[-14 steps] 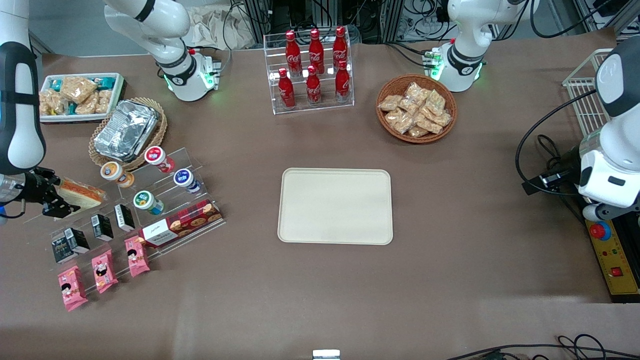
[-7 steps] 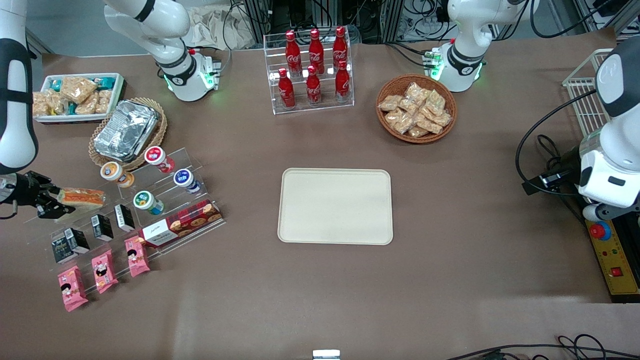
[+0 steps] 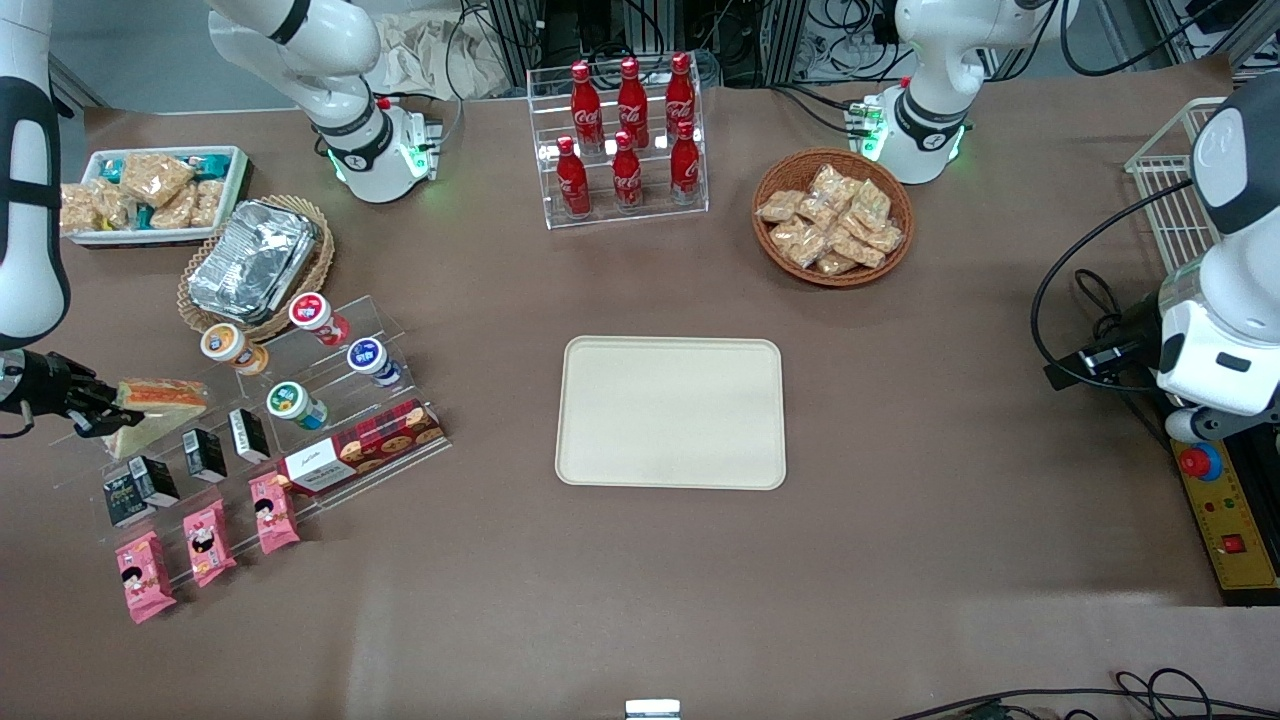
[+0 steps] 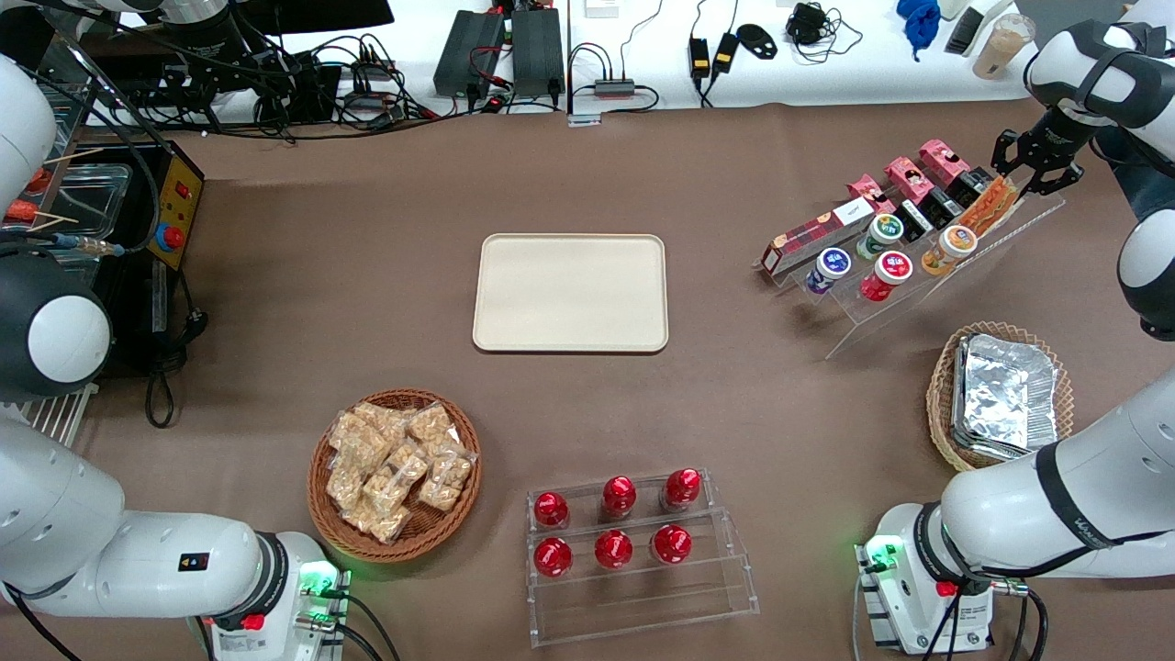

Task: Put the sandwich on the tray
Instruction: 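Close the right gripper on the sandwich and lift it from the rack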

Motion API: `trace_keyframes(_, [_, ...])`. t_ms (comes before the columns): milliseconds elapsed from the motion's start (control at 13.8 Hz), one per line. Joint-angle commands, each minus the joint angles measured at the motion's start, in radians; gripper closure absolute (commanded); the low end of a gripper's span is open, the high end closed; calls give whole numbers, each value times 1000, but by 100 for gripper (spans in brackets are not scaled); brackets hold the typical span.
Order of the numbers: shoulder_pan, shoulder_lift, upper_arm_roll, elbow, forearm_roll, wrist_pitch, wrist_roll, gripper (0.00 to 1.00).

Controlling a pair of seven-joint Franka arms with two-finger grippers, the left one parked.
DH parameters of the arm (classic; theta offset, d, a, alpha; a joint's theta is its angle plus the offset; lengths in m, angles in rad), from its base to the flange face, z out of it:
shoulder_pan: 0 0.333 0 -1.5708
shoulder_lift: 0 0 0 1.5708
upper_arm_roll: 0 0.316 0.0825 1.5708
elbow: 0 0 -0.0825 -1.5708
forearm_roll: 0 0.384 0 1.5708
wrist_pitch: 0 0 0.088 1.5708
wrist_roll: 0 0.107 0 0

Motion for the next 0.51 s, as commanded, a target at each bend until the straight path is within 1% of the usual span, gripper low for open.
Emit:
trace_keyframes(0, [-3,16,2,31,17,-4,-59,66])
trace_keyframes(289, [-1,9,3,68,17,-25,-91,66])
trace_keyframes(434, [0,16,16,154,17,-106,-98,66])
